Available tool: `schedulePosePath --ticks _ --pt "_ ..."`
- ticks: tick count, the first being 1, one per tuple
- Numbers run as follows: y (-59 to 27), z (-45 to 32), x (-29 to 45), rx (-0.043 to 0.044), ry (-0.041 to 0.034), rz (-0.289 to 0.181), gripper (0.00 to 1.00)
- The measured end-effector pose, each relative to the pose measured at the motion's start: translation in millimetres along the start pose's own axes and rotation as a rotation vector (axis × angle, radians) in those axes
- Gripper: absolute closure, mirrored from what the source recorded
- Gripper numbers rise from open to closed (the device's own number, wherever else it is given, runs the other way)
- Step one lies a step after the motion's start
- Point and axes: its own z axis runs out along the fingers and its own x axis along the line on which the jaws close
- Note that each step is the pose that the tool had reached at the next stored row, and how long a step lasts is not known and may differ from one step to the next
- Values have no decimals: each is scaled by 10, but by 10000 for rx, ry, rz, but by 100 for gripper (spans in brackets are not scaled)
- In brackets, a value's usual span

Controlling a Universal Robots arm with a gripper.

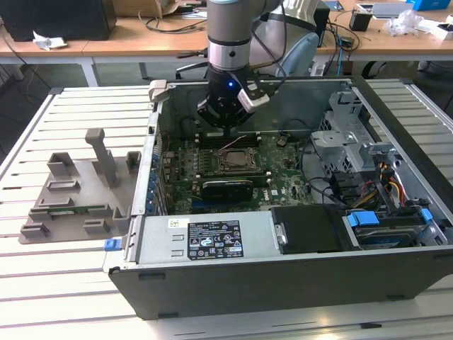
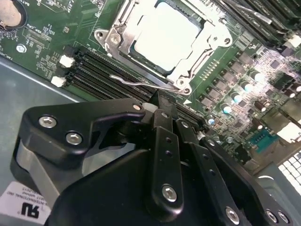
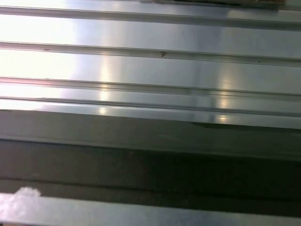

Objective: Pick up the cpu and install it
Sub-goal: 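Install the first cpu locking lever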

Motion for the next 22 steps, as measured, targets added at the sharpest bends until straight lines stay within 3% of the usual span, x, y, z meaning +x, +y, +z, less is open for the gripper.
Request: schedulePosePath --ticks 6,18,22 --pt "40 59 -98 30 4 -43 89" --pt "25 87 -245 45 22 -45 89" --pt "26 140 -321 31 34 -44 89"
